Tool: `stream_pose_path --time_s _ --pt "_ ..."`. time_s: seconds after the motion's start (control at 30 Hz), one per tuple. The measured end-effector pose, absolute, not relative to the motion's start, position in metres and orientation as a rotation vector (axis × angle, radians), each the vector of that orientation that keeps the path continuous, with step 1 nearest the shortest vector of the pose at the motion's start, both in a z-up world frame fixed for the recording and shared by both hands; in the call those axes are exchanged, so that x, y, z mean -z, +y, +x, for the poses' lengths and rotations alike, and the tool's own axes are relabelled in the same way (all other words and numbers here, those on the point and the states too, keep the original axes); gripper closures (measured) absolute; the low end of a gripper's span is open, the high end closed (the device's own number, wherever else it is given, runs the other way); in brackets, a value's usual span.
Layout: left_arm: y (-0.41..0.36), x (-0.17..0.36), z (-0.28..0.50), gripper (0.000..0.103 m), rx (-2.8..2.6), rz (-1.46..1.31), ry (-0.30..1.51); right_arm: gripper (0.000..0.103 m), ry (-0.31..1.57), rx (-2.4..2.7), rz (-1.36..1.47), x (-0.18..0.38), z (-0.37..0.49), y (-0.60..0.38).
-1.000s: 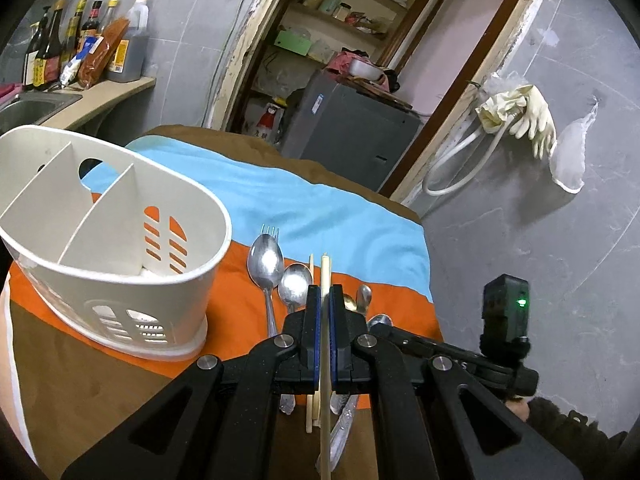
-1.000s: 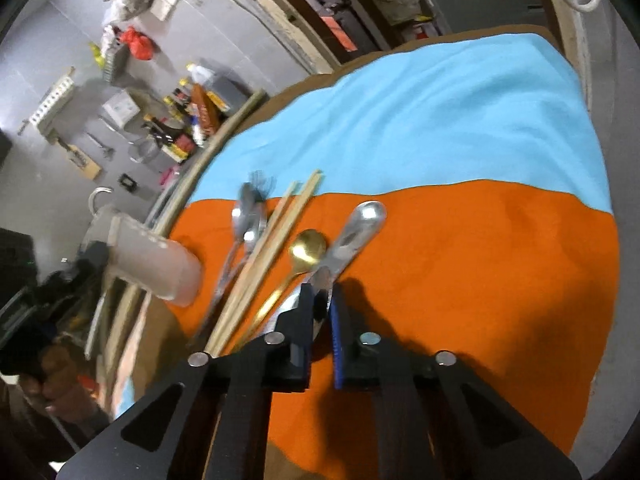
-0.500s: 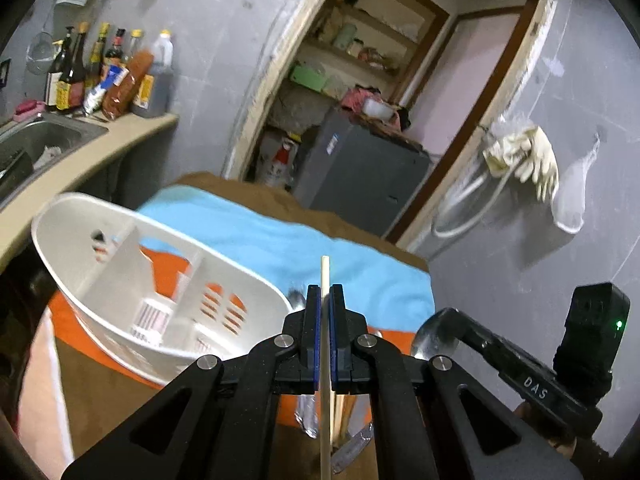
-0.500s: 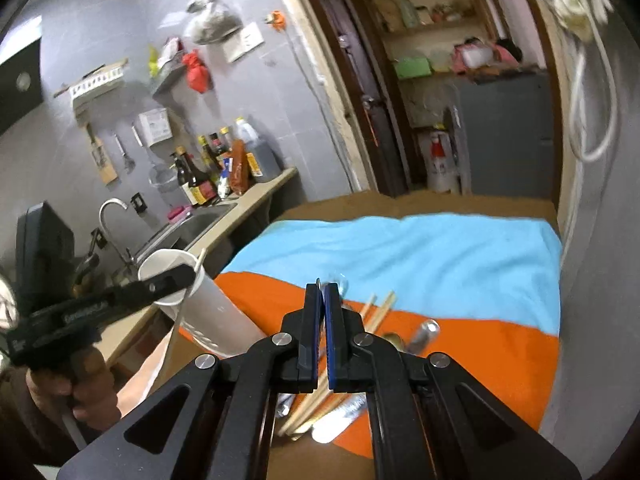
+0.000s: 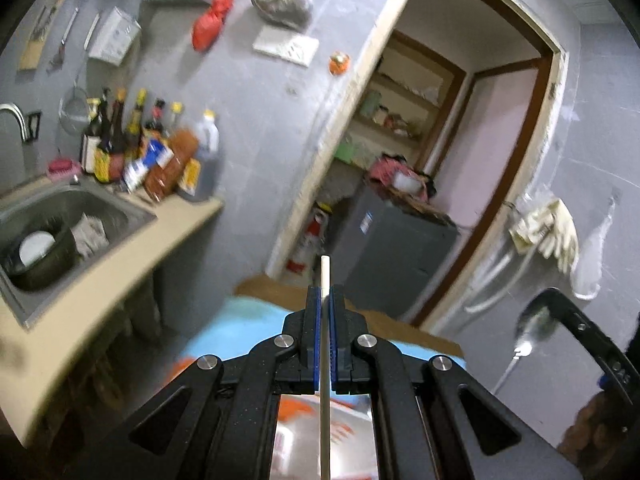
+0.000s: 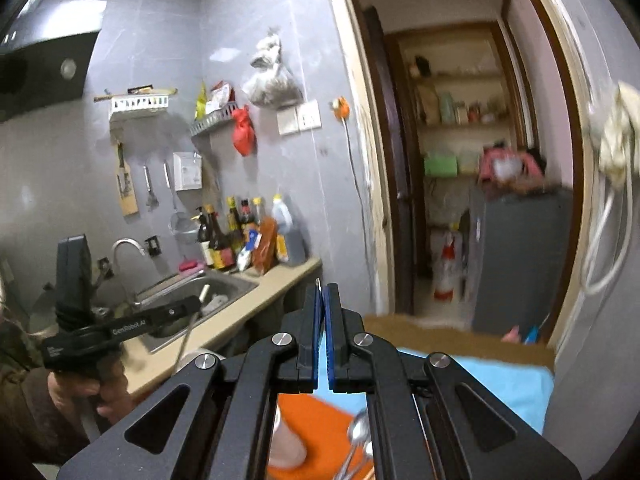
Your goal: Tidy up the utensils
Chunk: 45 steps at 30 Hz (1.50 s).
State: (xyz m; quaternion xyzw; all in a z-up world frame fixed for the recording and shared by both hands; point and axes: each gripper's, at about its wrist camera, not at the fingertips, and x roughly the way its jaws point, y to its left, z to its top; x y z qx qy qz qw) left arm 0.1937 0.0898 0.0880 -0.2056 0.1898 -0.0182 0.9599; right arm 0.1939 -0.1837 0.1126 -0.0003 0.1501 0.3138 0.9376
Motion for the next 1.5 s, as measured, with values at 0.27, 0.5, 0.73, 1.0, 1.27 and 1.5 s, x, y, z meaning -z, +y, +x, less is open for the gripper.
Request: stream_pose_path --time_s 0.27,0.5,0.73,1.0,1.27,1.5 --pt "0.146 -0.078 0.219 0.101 -0.053 -0.414 0.302 0.102 0.203 -0.513 -0.235 -0.093 0.18 -0.116" --pt "0.154 -0.054 0.237 0.101 -0.083 -0.416 0.276 0.102 0.212 -0.493 -0.326 -0.051 0.178 -0.09" --pt "0.154 -0.048 0.239 0.101 -0.076 -0.413 0.267 0.102 0.286 -0.494 -0.262 -0.033 0.182 -0.094" --pt "0.143 -0.036 0.228 0.101 -0.032 -0.339 0.304 0.093 0.329 -0.493 -0.118 -0.035 0.185 -0.113" --pt "0.123 -0.026 0.206 0.081 0.027 -0.268 0.39 0.078 0.393 -0.46 -0.014 -0.03 0.186 -0.139" --pt "0.1 -0.032 0.189 0.071 0.047 -0.229 0.415 0.06 0.424 -0.425 0.067 -0.031 0.182 -0.17"
